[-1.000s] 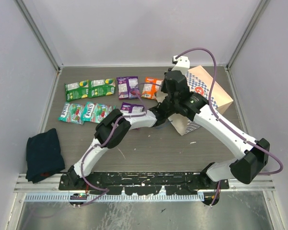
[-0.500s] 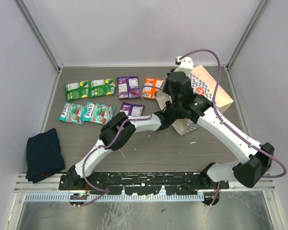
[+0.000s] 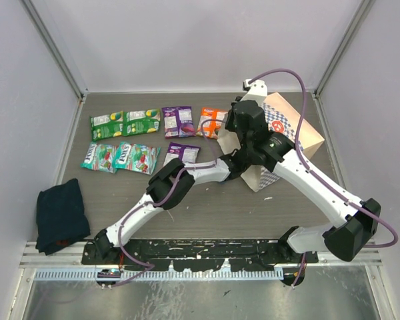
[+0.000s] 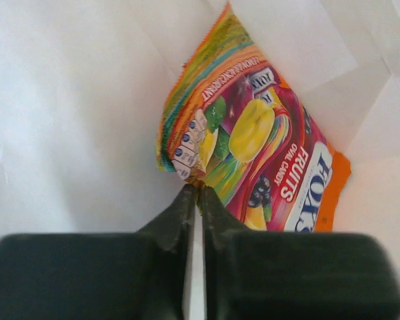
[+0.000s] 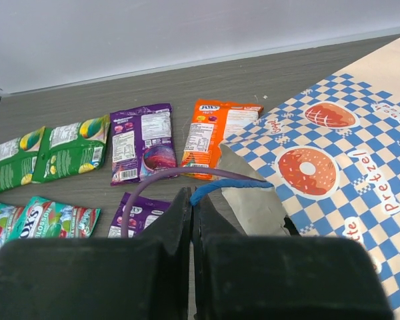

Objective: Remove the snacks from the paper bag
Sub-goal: Take out the snack from the paper bag, then place the snack at the center of the board.

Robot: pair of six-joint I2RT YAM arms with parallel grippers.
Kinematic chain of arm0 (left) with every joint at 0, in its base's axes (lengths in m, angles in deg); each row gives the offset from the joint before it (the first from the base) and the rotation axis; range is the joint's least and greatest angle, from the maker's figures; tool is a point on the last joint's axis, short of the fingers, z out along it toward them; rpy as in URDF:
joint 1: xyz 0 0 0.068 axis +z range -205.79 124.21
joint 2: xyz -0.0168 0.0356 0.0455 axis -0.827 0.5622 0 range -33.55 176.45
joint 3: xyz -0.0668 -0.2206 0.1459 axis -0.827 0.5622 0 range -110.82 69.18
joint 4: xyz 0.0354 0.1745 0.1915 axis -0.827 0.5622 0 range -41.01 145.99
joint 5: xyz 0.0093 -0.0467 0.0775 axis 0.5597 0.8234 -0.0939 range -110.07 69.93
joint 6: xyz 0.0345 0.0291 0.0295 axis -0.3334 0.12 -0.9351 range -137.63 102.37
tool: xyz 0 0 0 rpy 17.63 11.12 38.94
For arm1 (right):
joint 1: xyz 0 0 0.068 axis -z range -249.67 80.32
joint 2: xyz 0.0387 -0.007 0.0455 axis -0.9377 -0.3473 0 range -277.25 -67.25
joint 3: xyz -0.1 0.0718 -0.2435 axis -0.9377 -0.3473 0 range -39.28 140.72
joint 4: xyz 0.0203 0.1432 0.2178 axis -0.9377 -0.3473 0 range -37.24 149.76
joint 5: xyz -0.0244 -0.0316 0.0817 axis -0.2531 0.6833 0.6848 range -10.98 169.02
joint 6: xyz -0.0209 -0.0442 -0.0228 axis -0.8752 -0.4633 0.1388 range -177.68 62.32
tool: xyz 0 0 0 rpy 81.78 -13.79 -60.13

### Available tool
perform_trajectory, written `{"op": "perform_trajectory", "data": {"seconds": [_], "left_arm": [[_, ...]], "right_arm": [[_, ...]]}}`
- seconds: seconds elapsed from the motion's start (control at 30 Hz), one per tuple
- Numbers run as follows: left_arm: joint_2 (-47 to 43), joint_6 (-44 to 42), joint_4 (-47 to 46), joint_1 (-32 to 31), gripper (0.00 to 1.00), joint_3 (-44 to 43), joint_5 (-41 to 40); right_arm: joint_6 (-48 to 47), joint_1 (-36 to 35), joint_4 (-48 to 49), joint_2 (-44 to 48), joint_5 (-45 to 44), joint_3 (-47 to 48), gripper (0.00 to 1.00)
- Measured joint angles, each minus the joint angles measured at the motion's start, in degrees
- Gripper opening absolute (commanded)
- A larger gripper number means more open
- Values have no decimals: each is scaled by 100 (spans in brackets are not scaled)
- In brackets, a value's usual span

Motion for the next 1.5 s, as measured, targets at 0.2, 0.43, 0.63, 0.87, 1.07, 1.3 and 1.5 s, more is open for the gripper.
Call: {"op": "perform_trajectory", "data": {"seconds": [0.2, 0.43, 0.63, 0.87, 1.07, 1.3, 1.5], "left_arm": [[-398, -238, -780, 20, 0, 1047, 87], [-2350, -876, -1812, 155, 0, 3941, 76], [-4057, -1766, -2420, 278, 0, 5272, -31], [-6450, -2465, -2448, 527, 0, 6358, -133], [-8380, -2745, -1878, 1027, 0, 6730, -195], [-9014, -2946, -968, 1237, 0, 6404, 136], [-8454, -2918, -603, 1237, 0, 6304, 544]], "right_arm": [[-24, 57, 28, 125, -87, -142, 0], [26, 575, 262, 555, -168, -516, 0], [92, 1036, 365, 417, -188, -553, 0], [37, 1327, 295, 404, -254, -420, 0], [-201, 1659, 323, 332, -332, 372, 0], [-74, 2321, 282, -4, 205, 1399, 0], [13, 2669, 284, -184, 479, 1574, 0]]}}
